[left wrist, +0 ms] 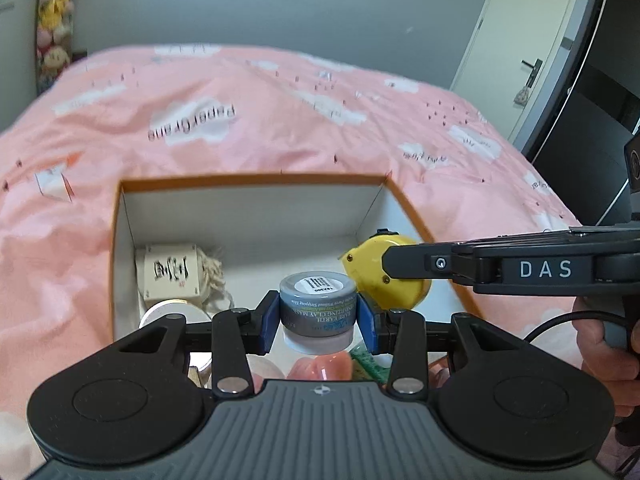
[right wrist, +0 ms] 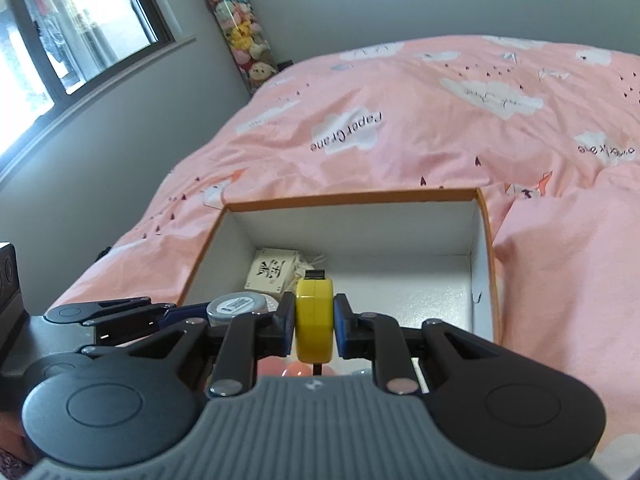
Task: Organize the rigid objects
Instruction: 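Lift and carry the white jar and yellow tape measure over the orange box, then lower the jar with the left tool while the right tool lowers the tape measure, then open both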
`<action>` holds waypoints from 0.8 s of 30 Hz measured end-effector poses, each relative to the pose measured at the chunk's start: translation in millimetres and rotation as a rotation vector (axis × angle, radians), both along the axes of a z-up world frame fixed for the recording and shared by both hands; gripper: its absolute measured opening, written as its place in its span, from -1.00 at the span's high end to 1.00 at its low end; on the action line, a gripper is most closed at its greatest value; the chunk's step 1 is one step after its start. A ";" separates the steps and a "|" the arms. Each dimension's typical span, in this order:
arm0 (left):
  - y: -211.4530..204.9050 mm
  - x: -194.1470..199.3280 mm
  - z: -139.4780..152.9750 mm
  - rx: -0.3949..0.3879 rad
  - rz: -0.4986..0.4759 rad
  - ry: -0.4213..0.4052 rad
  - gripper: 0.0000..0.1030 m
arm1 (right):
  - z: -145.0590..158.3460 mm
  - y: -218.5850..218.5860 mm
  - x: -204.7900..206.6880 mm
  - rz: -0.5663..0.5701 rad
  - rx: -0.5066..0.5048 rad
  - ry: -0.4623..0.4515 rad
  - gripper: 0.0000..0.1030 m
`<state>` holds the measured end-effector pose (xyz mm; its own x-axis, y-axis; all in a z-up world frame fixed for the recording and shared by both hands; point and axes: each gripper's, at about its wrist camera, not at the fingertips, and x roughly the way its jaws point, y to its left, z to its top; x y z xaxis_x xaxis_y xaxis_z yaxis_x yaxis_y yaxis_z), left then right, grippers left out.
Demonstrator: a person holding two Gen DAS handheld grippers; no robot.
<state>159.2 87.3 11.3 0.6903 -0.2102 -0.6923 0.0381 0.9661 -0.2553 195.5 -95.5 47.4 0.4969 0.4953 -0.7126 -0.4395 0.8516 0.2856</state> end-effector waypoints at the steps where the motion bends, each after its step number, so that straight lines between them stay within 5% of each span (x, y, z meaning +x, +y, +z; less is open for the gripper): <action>1: 3.5 4.8 -4.4 -0.006 0.002 0.018 0.11 | -4.4 2.7 4.6 -0.002 -0.002 0.011 0.64; 14: 25.5 47.7 -50.9 -0.002 -0.012 0.186 0.11 | -63.0 33.3 55.7 -0.006 -0.044 0.178 0.64; 24: 10.2 69.5 -66.3 0.125 -0.100 0.265 0.11 | -100.5 30.9 82.1 -0.029 -0.081 0.339 0.64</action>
<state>228.6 97.5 -55.0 0.4627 -0.1697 -0.8701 0.0826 0.9855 -0.1482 277.6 -64.6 -53.0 0.2381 0.4193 -0.8761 -0.3067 0.8883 0.3418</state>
